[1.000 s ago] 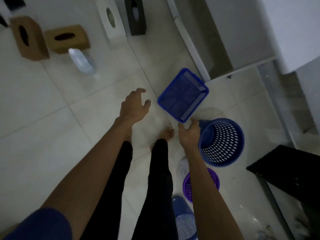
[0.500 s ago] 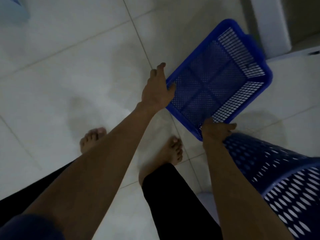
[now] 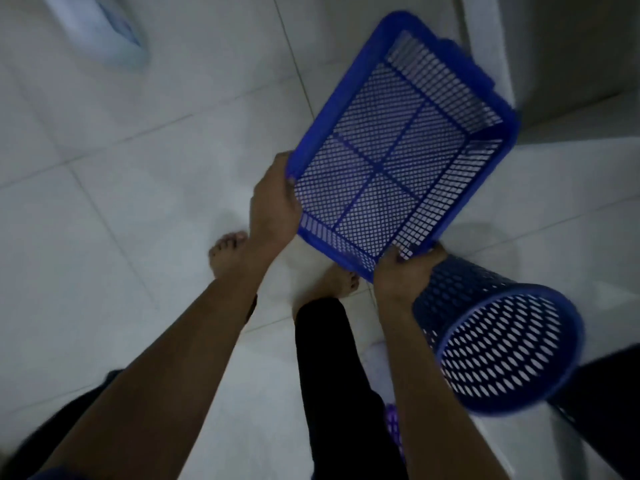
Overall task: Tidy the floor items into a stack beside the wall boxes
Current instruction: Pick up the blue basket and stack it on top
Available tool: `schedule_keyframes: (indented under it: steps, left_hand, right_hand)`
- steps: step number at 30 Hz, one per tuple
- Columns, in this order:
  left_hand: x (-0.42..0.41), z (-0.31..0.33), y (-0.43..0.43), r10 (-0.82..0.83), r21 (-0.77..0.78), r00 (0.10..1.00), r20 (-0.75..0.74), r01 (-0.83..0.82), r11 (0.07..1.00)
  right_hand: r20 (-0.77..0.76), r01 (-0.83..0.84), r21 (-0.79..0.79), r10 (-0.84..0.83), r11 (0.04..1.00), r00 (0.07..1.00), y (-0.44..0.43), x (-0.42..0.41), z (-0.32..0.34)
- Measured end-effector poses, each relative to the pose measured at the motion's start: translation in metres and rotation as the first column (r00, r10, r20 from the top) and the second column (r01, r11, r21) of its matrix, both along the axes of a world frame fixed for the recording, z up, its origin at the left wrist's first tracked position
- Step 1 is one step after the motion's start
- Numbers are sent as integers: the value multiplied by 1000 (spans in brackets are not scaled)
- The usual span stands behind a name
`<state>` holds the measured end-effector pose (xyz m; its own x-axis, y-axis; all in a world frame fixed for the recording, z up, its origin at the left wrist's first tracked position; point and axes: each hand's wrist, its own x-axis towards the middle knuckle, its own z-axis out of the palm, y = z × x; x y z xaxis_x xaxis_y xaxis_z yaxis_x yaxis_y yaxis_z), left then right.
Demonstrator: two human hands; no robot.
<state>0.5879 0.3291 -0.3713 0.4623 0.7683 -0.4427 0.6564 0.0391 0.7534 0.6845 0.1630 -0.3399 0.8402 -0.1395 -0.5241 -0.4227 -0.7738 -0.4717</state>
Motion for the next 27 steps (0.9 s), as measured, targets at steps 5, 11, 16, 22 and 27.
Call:
schedule_keyframes:
  steps: [5, 11, 16, 22, 27]
  left_hand:
    - [-59, 205, 19, 218, -19, 975, -41, -219, 976]
    - [-107, 404, 32, 478, 54, 875, -73, -476, 878]
    - [-148, 501, 43, 703, 103, 708, 70, -706, 701]
    - [-254, 550, 38, 840, 213, 510, 186, -855, 472]
    - [-362, 575, -16, 921, 261, 308, 237, -934, 245]
  right_hand:
    - [71, -262, 58, 258, 963, 964, 39, -15, 195]
    - [204, -522, 177, 487, 835, 849, 81, -25, 370]
    - [261, -675, 262, 623, 690, 738, 129, -43, 464]
    - [335, -897, 273, 840, 348, 427, 183, -117, 521]
    - [318, -930, 359, 926, 80, 203, 202, -229, 552]
